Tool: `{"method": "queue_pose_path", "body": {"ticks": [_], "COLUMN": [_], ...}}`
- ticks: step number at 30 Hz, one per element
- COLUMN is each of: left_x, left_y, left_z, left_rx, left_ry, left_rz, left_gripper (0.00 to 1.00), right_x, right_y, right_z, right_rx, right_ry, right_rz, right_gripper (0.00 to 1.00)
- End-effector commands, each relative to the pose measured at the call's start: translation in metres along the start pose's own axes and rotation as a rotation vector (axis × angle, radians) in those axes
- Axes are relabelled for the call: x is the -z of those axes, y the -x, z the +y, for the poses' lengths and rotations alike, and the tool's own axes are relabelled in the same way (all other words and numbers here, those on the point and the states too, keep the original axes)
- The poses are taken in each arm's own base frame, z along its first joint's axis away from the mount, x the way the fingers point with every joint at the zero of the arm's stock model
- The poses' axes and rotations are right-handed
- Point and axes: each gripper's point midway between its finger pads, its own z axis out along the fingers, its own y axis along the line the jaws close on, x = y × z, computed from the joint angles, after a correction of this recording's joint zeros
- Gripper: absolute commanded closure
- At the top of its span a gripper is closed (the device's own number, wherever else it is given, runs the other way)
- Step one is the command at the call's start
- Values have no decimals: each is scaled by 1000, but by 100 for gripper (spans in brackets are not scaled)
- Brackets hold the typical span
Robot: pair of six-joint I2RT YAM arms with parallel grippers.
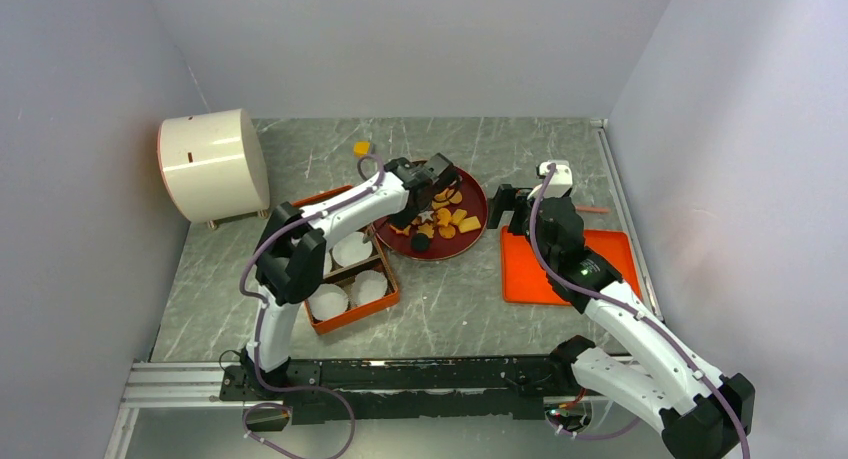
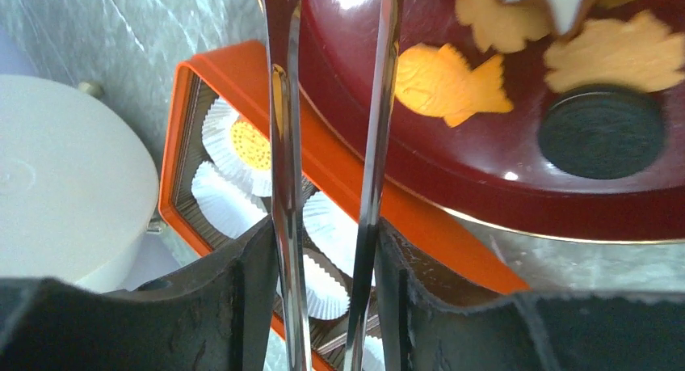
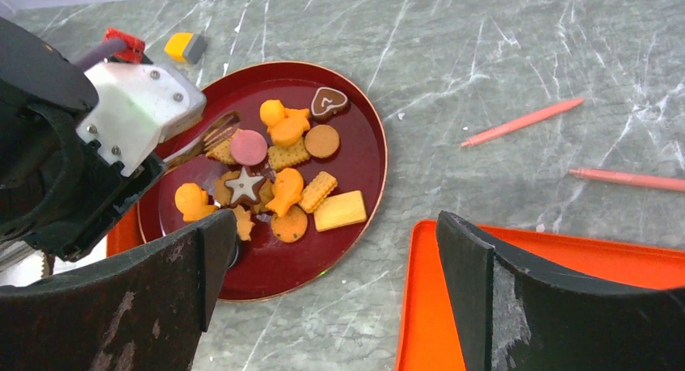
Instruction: Pack the cookies
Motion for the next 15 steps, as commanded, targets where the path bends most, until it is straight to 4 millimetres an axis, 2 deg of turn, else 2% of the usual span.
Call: {"method": "queue_pose_path", "body": {"ticks": [1,7,15], "left_x": [0,3,28], "left_y": [-20,-27,-5], "left_z": [31,50,37], "left_rx": [12,69,109], "left_ry": [76,50,-119], "left_rz": [49,48,-48], "left_gripper": [52,52,52], "right_x": [1,1,0], "right_y": [20,23,26], "right_z": [-1,-1,1], "right_rx": [-12,-6,-5], "right_ry": [-11,-12,-5], "right_rz": [-66,-70,-74], "right_gripper": [0,0,0]}}
